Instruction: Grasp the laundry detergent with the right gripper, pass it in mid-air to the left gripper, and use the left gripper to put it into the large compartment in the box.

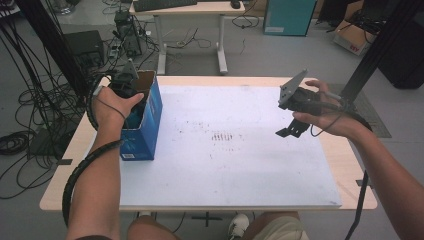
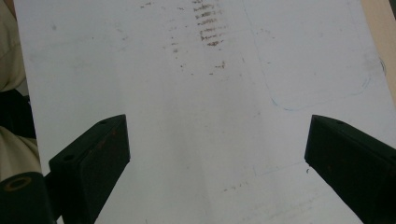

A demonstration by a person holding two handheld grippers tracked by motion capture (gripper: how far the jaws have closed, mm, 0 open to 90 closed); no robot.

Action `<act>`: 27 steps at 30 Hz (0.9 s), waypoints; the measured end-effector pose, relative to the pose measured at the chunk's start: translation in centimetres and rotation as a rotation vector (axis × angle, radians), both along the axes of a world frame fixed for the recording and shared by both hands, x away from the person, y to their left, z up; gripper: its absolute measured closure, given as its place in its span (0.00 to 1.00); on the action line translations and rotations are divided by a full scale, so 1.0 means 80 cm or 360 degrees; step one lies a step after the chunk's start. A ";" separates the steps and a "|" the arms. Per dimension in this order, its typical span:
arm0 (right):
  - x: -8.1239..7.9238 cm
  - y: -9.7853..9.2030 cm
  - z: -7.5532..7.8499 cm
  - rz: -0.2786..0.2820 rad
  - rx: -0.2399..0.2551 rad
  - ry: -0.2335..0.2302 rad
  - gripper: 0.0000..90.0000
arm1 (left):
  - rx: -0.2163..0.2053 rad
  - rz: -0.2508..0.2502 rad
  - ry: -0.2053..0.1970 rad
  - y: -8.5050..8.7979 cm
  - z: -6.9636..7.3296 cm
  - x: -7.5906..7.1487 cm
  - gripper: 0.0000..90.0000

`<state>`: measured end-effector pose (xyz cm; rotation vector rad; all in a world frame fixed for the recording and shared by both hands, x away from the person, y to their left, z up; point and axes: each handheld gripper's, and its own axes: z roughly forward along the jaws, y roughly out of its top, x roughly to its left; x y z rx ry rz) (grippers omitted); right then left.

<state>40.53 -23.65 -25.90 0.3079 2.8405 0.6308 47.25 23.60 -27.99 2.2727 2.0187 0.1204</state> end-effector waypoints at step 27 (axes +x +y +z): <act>0.002 0.009 -0.001 0.0019 0.0003 0.0005 0.08 | 0.0018 -0.0060 -0.0062 0.001 0.046 -0.018 0.28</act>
